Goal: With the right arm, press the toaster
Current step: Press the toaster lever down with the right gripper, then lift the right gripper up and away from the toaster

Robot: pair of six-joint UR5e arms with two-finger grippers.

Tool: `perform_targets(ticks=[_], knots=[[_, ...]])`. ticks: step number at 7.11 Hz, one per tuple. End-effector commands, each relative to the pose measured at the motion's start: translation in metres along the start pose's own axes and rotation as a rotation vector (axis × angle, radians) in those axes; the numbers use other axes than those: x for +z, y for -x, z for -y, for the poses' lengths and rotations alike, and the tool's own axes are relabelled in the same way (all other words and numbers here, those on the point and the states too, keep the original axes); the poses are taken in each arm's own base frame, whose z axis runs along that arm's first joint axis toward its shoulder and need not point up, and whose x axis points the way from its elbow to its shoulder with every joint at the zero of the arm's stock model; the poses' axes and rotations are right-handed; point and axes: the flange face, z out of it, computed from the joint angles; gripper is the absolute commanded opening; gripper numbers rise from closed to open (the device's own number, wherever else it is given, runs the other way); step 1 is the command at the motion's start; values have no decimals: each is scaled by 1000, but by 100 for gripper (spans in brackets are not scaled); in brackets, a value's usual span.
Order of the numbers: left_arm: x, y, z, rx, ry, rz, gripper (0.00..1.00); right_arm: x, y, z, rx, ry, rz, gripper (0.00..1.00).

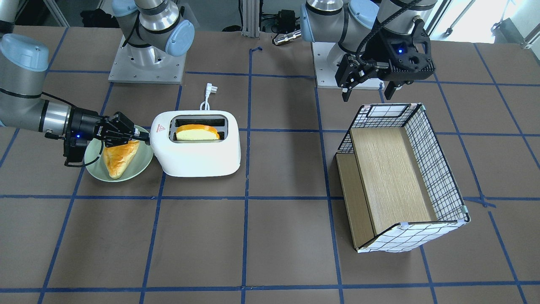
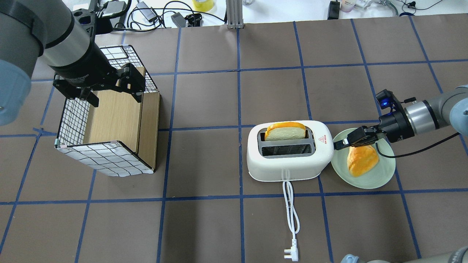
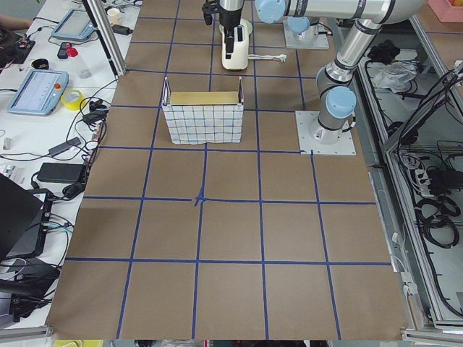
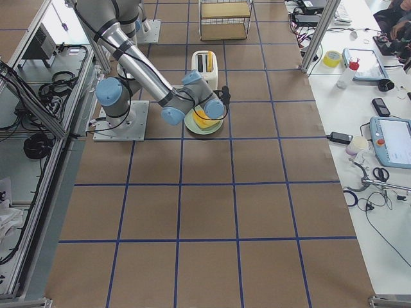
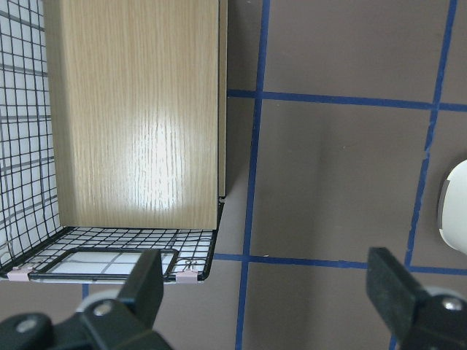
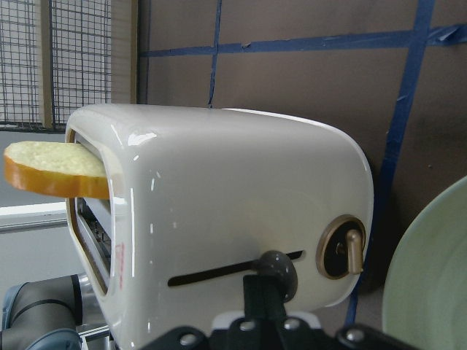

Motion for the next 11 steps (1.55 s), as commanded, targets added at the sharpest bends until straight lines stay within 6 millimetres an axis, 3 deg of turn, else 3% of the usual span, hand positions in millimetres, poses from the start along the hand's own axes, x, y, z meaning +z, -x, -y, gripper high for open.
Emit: perform_targets(ticks=[1, 4, 5, 8, 10, 11], knots=[[0, 0, 0, 0, 0, 0, 100, 10, -7, -5, -9, -3, -11, 0], [0, 0, 0, 0, 0, 1, 100, 7, -5, -4, 3, -3, -31, 0], [0, 0, 0, 0, 0, 0, 100, 2, 0, -2, 110, -10, -43, 0], [0, 0, 0, 0, 0, 0, 100, -52, 74, 17, 286, -61, -233, 0], [0, 0, 0, 0, 0, 1, 100, -84, 148, 46, 385, -32, -440, 0], [0, 0, 0, 0, 0, 0, 100, -88, 186, 61, 428, -24, -544, 0]])
